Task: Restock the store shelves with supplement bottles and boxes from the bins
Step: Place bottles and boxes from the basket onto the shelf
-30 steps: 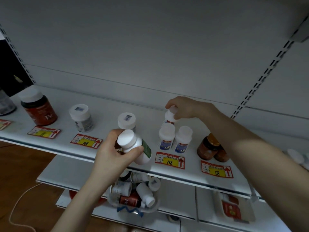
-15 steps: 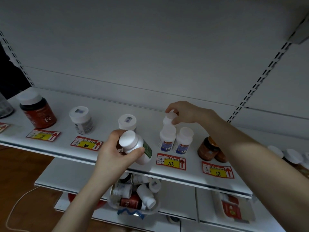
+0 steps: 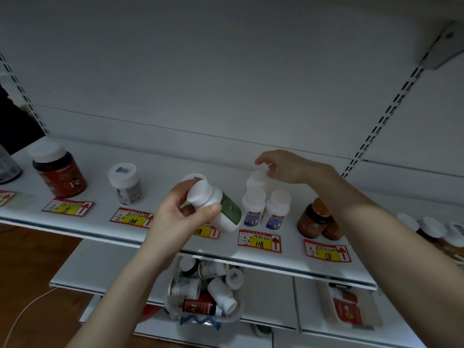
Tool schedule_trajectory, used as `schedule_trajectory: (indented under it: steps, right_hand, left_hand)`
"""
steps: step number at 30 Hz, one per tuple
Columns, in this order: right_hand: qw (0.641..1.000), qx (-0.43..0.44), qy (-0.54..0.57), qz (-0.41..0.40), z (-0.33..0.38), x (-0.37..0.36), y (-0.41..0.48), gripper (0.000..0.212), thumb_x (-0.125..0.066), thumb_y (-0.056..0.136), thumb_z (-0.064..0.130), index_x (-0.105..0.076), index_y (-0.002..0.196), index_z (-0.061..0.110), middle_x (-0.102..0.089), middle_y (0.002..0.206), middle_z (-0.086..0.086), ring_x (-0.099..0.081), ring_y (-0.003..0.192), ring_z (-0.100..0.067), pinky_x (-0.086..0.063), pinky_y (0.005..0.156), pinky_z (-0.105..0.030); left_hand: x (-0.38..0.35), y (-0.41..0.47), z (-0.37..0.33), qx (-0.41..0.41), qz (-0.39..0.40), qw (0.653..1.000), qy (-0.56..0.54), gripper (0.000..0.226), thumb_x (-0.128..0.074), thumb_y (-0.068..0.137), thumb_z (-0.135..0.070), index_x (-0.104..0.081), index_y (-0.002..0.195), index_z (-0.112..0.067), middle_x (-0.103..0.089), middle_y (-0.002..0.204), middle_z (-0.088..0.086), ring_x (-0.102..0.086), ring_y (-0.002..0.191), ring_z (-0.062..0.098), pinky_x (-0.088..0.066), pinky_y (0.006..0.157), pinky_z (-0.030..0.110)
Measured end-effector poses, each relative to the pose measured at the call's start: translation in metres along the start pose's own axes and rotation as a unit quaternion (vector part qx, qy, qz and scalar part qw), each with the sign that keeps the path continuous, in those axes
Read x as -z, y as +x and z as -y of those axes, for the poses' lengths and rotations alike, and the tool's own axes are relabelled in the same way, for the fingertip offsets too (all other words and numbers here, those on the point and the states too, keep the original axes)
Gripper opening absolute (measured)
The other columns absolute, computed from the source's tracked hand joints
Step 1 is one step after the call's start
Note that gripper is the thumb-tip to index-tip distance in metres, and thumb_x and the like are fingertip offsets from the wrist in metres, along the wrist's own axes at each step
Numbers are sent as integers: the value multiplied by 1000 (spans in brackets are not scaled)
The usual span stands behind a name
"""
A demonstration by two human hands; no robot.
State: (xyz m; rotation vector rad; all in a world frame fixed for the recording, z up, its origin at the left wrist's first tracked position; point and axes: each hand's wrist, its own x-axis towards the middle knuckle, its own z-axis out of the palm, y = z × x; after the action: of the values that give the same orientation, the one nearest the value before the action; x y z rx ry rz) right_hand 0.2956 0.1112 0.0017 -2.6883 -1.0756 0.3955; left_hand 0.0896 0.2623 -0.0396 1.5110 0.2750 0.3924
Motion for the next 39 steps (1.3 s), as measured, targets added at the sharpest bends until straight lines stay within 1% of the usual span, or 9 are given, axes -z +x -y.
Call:
schedule_trajectory:
  steps: [4,10,15,19,22,25,30,34,39]
  right_hand:
    - [974,19,179,-137,16,3,-39,27,-43,95,6,-58,116,11,-60,117,-6,-56,107,-15,-41,86,-15]
    - [898,-16,432,-81,42,-30,-121,24,-60,83,33,-57,107,27,-66,105,4,-65,97,-8,-55,84,-26]
    - [846,-55,494,-193,33,-50,-158,30,-69,79,10,-55,102,25,-65,94,10,-64,84,7,-51,72,-12]
    - [789,-80,511,-331,16,-55,-186,38,-70,76,0,-52,99,25,-62,96,11,-62,80,12,-49,71,-8]
    - [795,-92,468,-375,-4,-61,-211,43,-75,73,4,-50,98,30,-59,98,14,-60,85,11,-49,74,-10]
    - [818,-107,437,-358,-36,-60,-245,37,-76,73,13,-53,95,30,-61,95,15,-59,85,9,-47,74,-10]
    - [833,-147,376,-378,-113,-30,-315,15,-63,86,14,-61,82,28,-65,81,7,-63,80,-7,-54,78,-30]
    - [848,-163,343,-369,-154,7,-353,6,-57,90,16,-63,89,15,-68,88,-17,-65,84,-32,-48,63,-21]
    - [888,-170,312,-293,-192,34,-380,10,-63,85,29,-64,92,22,-68,84,3,-64,79,-11,-54,76,-32]
  left_hand:
    - [1,9,-6,43,46,988,-139,43,-66,63,-13,-57,104,-17,-70,87,-3,-69,80,13,-54,61,22]
    - [-27,20,-17,61,124,968,-209,42,-66,66,0,-58,107,-5,-69,86,7,-69,78,16,-58,71,30]
    - [-73,22,-16,73,169,961,-204,58,-64,68,-6,-52,125,-2,-63,113,20,-62,102,31,-55,77,33]
    - [-124,4,-18,22,147,984,-94,41,-68,81,-23,-56,120,-17,-68,103,6,-67,93,18,-54,73,28]
    - [-163,-12,-15,10,159,983,-89,24,-67,79,-14,-59,102,-17,-69,89,5,-69,79,16,-57,66,30]
    - [-201,-23,-8,34,189,975,-108,19,-64,79,-9,-58,96,-15,-69,94,6,-68,86,21,-55,78,38]
    - [-269,-53,5,69,272,949,-143,26,-57,81,-1,-58,106,-9,-69,92,4,-69,82,13,-57,75,25]
    - [-321,-76,9,73,311,936,-150,45,-59,72,-13,-58,116,-7,-67,107,8,-65,97,19,-53,87,32]
    - [-382,-96,15,76,336,929,-132,29,-65,80,-10,-62,108,-16,-68,104,5,-64,97,20,-50,90,40]
